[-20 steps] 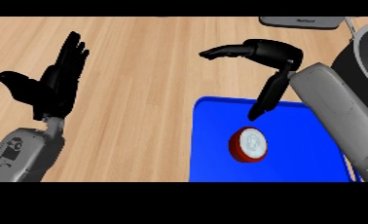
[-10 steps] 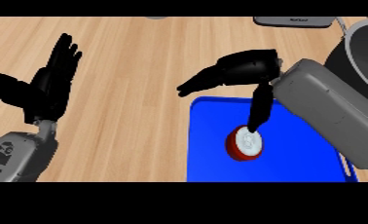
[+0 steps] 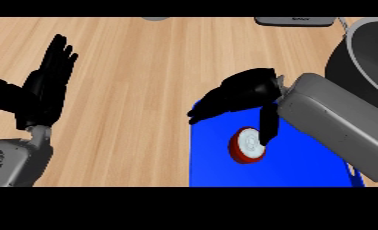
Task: Pick the can from the tray and place it in the pot
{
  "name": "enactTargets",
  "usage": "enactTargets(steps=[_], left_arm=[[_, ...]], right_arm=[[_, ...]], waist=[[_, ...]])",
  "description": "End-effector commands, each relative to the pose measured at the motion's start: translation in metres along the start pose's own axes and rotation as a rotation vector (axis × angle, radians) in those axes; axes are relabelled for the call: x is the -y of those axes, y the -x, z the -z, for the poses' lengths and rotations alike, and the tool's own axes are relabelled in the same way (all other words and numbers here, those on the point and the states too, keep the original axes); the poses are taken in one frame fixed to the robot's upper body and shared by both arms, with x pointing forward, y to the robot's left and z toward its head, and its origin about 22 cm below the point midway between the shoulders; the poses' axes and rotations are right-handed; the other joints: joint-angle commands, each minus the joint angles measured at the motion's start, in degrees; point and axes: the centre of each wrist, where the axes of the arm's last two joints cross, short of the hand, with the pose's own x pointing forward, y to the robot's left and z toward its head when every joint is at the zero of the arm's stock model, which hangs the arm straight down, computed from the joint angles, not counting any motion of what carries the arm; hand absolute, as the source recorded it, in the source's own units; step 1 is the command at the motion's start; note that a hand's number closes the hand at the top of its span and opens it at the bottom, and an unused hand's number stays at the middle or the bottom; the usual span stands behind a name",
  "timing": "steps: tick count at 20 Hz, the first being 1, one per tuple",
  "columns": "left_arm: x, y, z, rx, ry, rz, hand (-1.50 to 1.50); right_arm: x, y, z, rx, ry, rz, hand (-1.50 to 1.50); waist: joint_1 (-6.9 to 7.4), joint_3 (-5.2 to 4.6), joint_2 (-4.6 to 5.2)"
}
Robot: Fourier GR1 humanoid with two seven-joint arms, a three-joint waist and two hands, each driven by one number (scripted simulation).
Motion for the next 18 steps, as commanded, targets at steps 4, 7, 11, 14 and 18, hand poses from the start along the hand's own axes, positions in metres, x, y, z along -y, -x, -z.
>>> enactTargets(steps=[4,7,11,14,18], left_arm=[[0.007,0.019,-0.008,-0.017,0.001,-0.005,0.00],[-0.016,-0.005,-0.009,0.008,-0.001,0.006,0.00],[-0.015,-0.001,-0.003,-0.025,-0.009,-0.003,0.00],[-0.001,0.004,-0.006,0.009,-0.028,0.009,0.00],[-0.010,0.018,-0.006,-0.017,0.009,0.005,0.00]], right_arm=[[-0.021,0.016,0.004,0.067,-0.164,0.053,-1.50],[-0.038,0.021,0.001,0.012,-0.160,-0.009,-1.50],[-0.029,0.018,0.007,-0.006,-0.146,-0.034,-1.50],[-0.030,0.024,0.009,0.008,-0.143,-0.017,-1.50],[-0.036,0.023,0.026,0.032,-0.147,-0.023,-1.50]], waist=[[-0.38,-0.02,0.10],[-0.48,0.00,-0.15],[-1.03,-0.03,-0.24],[-0.98,-0.02,-0.20],[-1.04,-0.06,-0.11]])
